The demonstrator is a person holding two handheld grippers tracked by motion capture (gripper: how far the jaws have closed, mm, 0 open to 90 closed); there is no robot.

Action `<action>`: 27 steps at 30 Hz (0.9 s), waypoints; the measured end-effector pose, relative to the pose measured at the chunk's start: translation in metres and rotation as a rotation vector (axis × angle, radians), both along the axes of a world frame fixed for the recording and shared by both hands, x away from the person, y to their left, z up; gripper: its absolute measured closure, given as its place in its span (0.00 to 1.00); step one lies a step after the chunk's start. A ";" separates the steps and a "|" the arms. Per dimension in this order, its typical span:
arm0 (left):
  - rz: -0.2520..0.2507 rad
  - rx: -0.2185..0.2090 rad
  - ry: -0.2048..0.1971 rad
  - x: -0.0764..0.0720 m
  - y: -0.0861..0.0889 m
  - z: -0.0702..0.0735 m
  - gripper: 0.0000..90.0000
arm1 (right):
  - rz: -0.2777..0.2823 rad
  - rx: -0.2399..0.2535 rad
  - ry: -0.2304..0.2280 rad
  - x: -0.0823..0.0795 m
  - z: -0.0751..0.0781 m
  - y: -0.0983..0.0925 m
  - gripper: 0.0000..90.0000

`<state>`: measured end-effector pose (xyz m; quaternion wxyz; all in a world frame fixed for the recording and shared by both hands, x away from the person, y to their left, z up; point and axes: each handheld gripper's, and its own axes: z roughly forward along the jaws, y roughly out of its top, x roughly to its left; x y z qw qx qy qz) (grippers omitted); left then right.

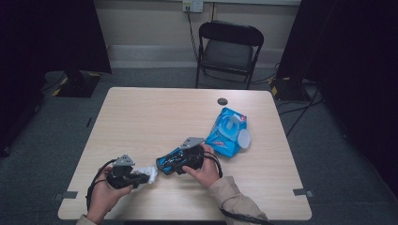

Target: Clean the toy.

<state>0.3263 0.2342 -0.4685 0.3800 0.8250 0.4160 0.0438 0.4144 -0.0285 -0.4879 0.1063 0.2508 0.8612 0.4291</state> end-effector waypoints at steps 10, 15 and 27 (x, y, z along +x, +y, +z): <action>0.056 -0.034 -0.052 0.009 0.013 0.010 0.93 | -0.088 0.024 0.000 -0.006 -0.004 -0.002 0.16; 0.102 -0.070 -0.092 0.030 0.018 0.018 0.93 | -0.087 0.039 -0.008 -0.006 -0.006 -0.003 0.15; 0.080 -0.036 -0.049 0.107 -0.027 0.005 0.91 | -0.070 0.068 -0.016 -0.005 -0.009 -0.005 0.15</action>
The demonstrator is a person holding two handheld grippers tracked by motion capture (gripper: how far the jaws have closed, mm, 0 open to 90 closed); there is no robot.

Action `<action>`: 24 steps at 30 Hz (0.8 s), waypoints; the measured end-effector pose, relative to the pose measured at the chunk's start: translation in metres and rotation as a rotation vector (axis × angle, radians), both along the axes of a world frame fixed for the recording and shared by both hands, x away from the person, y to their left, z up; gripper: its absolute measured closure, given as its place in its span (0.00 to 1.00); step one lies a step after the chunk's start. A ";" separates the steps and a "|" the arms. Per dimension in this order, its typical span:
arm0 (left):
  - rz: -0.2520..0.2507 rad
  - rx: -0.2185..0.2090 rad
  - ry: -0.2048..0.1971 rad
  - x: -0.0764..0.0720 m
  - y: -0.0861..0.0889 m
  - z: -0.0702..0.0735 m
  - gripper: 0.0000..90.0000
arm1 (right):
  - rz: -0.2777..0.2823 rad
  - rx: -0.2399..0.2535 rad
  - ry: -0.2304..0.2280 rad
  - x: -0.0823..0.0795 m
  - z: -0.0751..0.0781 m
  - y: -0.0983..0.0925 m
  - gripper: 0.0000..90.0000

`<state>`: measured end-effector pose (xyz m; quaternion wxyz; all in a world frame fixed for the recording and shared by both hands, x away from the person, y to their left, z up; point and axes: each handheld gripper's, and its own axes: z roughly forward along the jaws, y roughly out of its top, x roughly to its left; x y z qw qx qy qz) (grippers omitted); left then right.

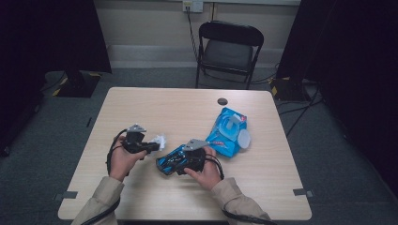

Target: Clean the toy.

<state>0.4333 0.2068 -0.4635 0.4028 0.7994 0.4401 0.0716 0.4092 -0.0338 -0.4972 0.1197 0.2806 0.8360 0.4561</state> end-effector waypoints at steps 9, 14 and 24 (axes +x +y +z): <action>-0.015 0.040 0.000 0.009 -0.015 -0.013 0.68 | 0.016 0.004 0.000 0.002 0.000 -0.002 0.15; 0.045 0.022 -0.063 0.015 -0.011 -0.002 0.55 | 0.019 0.005 0.000 0.002 -0.001 -0.002 0.15; 0.021 0.046 0.022 0.024 -0.024 -0.026 0.67 | 0.019 0.010 -0.003 0.002 -0.001 -0.002 0.15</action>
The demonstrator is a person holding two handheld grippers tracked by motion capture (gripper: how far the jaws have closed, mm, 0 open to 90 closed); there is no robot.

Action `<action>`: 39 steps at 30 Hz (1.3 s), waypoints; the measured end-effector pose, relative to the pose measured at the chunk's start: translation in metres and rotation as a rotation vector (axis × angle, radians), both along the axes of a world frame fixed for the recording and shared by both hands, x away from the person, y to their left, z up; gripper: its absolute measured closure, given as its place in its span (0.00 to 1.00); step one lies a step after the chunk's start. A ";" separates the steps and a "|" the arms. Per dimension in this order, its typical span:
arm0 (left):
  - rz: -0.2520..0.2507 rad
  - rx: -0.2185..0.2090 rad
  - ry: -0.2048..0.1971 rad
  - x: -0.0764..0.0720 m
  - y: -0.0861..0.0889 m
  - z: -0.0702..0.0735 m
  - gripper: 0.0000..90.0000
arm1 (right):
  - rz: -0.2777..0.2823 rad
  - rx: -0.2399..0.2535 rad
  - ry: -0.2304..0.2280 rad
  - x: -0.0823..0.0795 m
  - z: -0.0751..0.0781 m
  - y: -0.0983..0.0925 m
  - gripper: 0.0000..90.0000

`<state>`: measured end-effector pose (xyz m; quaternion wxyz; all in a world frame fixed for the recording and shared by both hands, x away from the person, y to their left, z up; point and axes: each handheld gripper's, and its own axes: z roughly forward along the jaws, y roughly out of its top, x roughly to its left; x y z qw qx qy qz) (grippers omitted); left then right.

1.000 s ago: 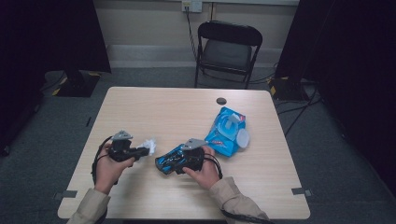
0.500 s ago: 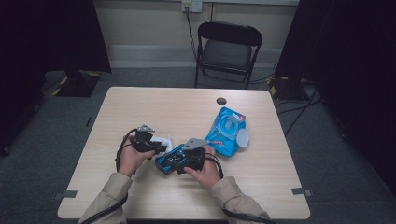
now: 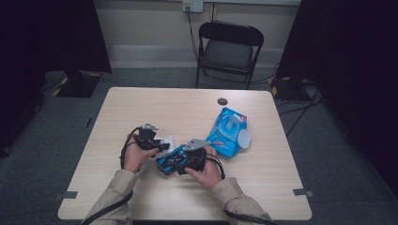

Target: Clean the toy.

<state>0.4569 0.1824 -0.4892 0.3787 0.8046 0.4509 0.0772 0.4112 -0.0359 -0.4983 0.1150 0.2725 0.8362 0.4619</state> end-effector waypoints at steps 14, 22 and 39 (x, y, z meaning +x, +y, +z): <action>0.019 -0.021 -0.023 0.019 -0.029 0.008 0.94 | 0.009 0.010 -0.007 0.000 -0.001 -0.001 0.15; -0.003 -0.034 0.010 0.026 -0.044 -0.003 0.94 | 0.012 0.013 -0.009 0.002 -0.002 -0.003 0.15; -0.106 0.019 -0.010 0.018 -0.038 0.000 0.94 | 0.021 -0.003 0.000 0.003 0.000 -0.002 0.15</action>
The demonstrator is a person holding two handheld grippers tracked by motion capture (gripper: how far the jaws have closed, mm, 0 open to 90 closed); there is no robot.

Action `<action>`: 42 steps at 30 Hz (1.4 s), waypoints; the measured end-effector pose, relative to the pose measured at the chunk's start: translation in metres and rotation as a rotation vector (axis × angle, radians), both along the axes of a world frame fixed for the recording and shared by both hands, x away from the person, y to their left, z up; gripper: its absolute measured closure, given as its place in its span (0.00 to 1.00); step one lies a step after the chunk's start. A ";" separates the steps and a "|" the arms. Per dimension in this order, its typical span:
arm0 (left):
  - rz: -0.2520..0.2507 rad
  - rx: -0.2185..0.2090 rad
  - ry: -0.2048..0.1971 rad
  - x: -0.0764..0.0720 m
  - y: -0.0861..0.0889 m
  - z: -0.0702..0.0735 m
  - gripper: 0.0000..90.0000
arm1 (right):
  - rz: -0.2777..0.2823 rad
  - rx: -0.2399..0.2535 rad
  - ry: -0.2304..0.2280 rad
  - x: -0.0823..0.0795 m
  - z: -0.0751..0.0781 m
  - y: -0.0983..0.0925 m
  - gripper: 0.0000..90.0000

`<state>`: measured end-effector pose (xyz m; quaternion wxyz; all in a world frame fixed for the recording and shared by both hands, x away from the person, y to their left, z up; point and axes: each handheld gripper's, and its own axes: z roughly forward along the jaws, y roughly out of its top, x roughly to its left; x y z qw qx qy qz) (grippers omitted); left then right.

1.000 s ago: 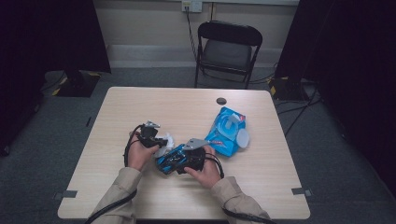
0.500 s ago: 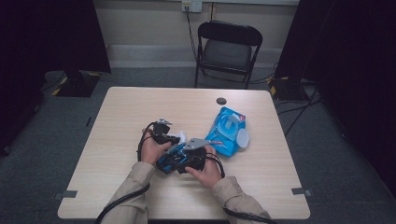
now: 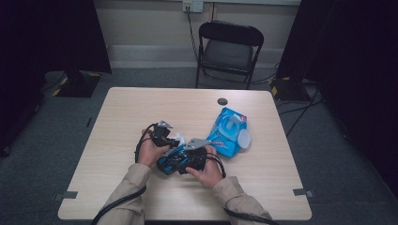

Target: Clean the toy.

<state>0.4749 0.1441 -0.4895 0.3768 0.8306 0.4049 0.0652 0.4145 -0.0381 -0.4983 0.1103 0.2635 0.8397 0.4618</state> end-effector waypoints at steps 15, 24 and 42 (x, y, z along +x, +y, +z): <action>-0.039 0.032 0.005 -0.014 0.013 0.004 0.95 | 0.005 0.000 -0.002 0.001 0.000 0.000 0.15; -0.056 0.050 0.029 -0.025 0.029 0.007 0.95 | 0.008 -0.008 0.004 0.001 0.001 0.001 0.15; -0.065 0.086 0.051 -0.045 0.057 0.012 0.95 | 0.008 -0.007 0.003 0.001 0.001 0.001 0.15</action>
